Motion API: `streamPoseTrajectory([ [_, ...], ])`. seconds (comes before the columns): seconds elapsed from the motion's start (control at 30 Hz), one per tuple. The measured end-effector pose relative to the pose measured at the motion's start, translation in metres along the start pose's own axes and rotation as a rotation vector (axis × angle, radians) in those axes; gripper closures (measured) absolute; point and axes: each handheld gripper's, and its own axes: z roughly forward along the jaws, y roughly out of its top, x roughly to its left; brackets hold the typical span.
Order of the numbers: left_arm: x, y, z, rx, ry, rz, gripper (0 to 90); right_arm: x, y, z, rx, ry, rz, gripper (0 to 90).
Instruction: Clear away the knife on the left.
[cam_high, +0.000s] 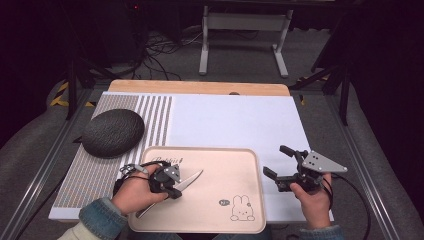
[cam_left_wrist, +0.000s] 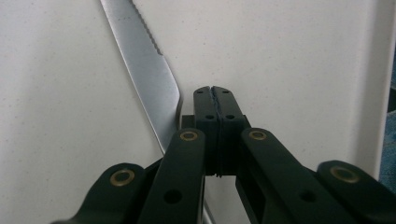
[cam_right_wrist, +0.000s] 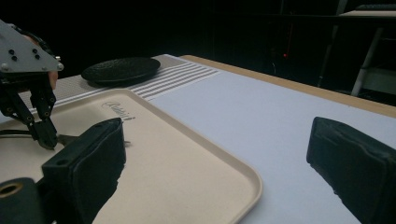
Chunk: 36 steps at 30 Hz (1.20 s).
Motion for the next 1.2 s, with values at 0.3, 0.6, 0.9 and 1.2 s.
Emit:
streamPoseTrajectory([
  [0.3,0.003,-0.002,-0.001,0.000,0.024,-0.012,90.0,0.000,0.000,0.000,0.000,0.000,-0.001,5.6],
  [0.6,0.009,-0.009,-0.005,-0.020,0.031,-0.046,90.0,-0.001,0.000,-0.001,0.001,-0.002,-0.002,5.6],
  [0.9,0.015,-0.018,-0.010,-0.023,0.050,-0.073,90.0,0.000,0.000,0.000,0.001,-0.002,-0.001,5.6],
  [1.2,0.019,-0.027,-0.014,-0.033,0.065,-0.102,90.0,0.000,0.000,0.000,0.003,-0.003,-0.002,5.6],
])
